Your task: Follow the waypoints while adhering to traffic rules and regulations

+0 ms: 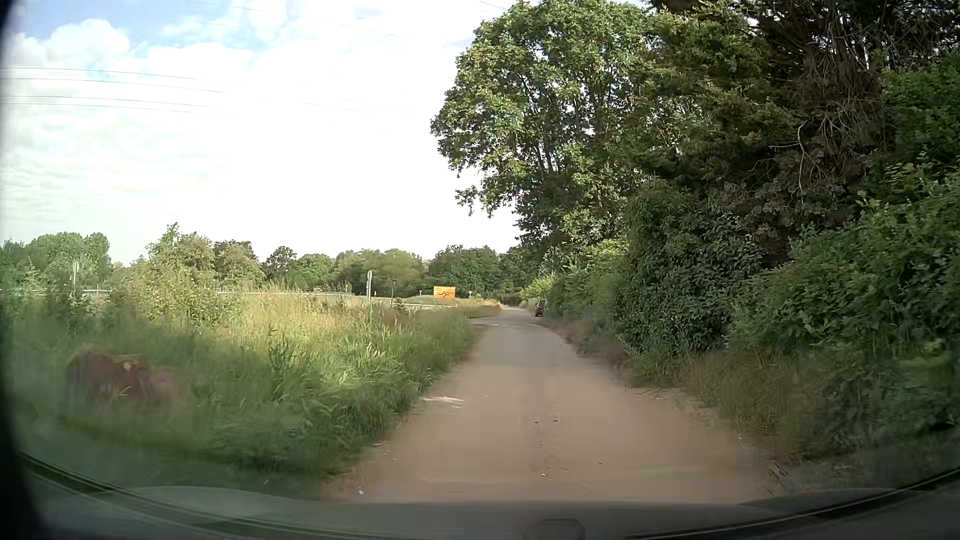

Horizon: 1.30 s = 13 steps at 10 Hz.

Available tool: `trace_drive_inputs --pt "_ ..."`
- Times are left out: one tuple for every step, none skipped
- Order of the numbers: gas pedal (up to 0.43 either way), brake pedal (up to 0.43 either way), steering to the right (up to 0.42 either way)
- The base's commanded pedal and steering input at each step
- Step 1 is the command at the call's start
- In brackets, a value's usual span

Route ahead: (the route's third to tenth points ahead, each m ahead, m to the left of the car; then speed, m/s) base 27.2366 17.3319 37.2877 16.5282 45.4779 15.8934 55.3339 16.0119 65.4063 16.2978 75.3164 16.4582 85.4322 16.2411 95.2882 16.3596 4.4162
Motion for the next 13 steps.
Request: trace_drive_inputs --pt "0.087 0.03 0.023" --pt "0.087 0.03 0.025" --pt "0.098 0.03 0.032" --pt "0.13 0.03 0.036" --pt "0.15 0.03 0.035" --pt "0.169 0.03 0.035" --pt "0.177 0.03 0.029" --pt "0.177 0.03 0.026" --pt "0.177 0.03 0.026" --pt "0.189 0.03 0.023" --pt "0.189 0.03 0.017" --pt "0.197 0.03 0.008" --pt "0.197 0.03 0.0"
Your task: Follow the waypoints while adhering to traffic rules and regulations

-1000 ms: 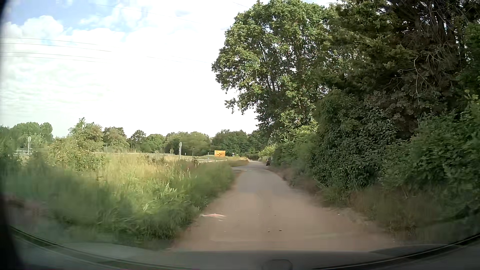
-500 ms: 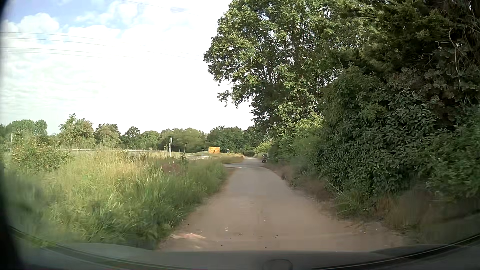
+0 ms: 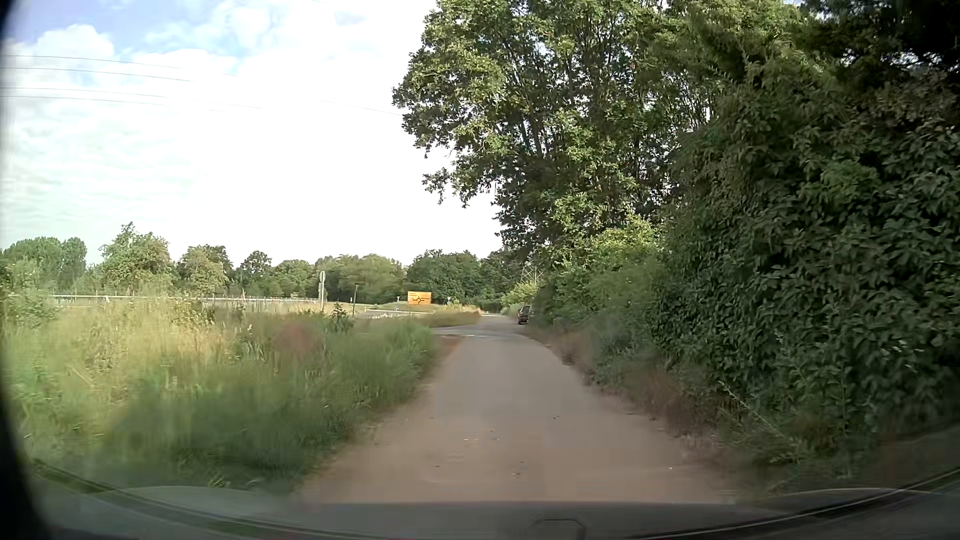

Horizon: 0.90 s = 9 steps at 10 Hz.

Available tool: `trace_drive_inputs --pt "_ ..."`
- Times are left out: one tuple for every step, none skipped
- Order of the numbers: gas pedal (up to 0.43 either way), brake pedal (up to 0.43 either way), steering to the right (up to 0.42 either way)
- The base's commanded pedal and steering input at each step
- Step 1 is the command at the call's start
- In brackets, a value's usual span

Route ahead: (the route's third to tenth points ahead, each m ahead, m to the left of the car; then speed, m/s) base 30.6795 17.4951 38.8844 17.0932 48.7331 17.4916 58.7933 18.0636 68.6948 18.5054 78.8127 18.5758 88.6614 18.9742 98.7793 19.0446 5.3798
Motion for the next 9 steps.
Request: trace_drive_inputs --pt "0.197 0.03 0.0" --pt "0.197 0.03 -0.001" --pt "0.197 0.03 -0.001" --pt "0.189 0.03 -0.002" --pt "0.177 0.03 -0.003" --pt "0.169 0.03 -0.002" --pt "0.087 0.03 -0.002" --pt "0.047 0.03 -0.002" --pt "0.047 0.03 -0.001"
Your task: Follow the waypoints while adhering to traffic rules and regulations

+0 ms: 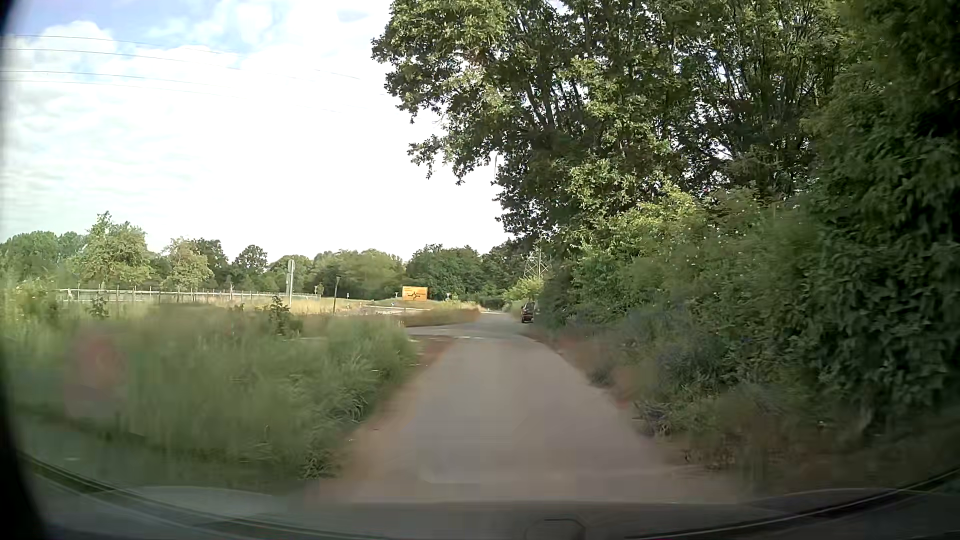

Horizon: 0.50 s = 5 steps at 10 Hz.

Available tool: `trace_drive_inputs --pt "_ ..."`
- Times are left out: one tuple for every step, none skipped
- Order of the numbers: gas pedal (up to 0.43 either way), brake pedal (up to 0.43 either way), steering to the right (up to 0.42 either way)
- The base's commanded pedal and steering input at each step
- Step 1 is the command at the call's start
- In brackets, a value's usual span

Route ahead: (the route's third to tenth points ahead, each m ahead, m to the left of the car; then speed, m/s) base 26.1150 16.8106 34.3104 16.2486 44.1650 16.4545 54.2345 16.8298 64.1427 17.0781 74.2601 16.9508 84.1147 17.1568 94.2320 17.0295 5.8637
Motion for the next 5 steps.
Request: trace_drive_inputs --pt "0.028 0.03 -0.002" --pt "0.0 0.03 -0.004" --pt "0.0 0.03 0.001" --pt "0.0 0.03 0.005" --pt "0.0 0.03 0.005"
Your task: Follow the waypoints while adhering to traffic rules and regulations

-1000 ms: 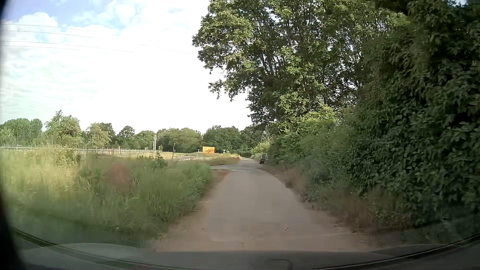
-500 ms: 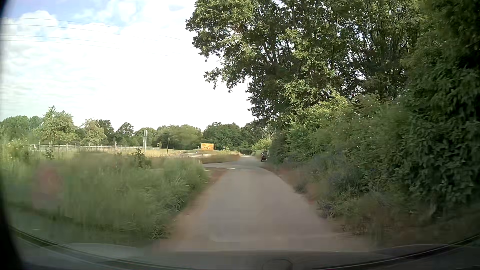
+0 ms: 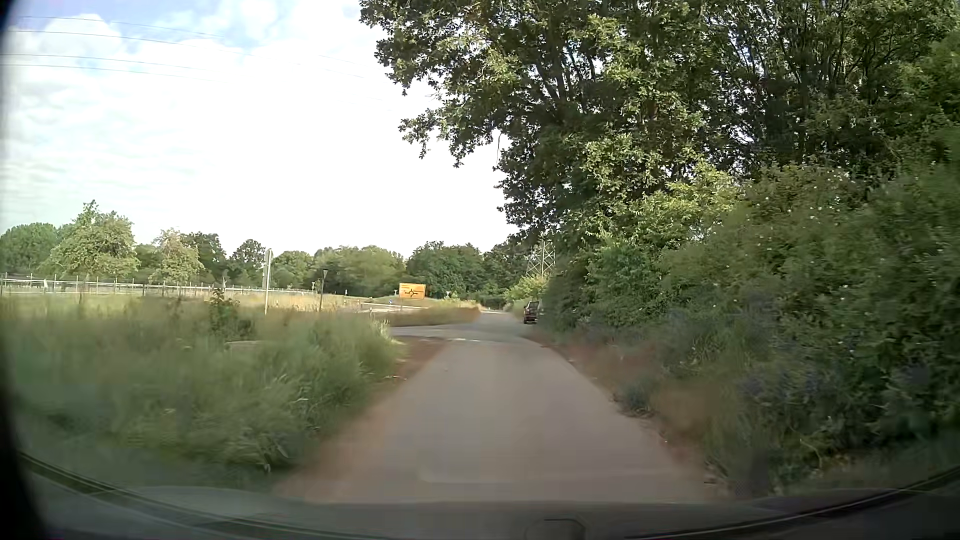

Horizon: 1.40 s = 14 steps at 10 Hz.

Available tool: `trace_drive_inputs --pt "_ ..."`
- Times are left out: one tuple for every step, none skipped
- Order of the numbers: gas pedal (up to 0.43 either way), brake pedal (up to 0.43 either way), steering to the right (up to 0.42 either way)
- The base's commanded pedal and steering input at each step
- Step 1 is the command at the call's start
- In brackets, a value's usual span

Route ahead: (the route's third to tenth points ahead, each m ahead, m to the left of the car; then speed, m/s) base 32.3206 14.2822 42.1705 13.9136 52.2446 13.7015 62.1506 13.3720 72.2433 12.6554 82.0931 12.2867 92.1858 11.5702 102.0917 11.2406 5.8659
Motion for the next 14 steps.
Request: trace_drive_inputs --pt "0.0 0.03 0.002" --pt "0.0 0.03 -0.001" --pt "0.0 0.03 0.0" --pt "0.0 0.03 0.001" --pt "0.0 0.03 0.0" --pt "0.0 0.03 0.003" --pt "0.0 0.03 0.006" --pt "0.0 0.03 0.005" --pt "0.0 0.03 0.007" --pt "0.0 0.03 0.01" --pt "0.0 0.03 0.01" --pt "0.0 0.03 0.01" --pt "0.0 0.03 0.009" --pt "0.0 0.03 0.009"
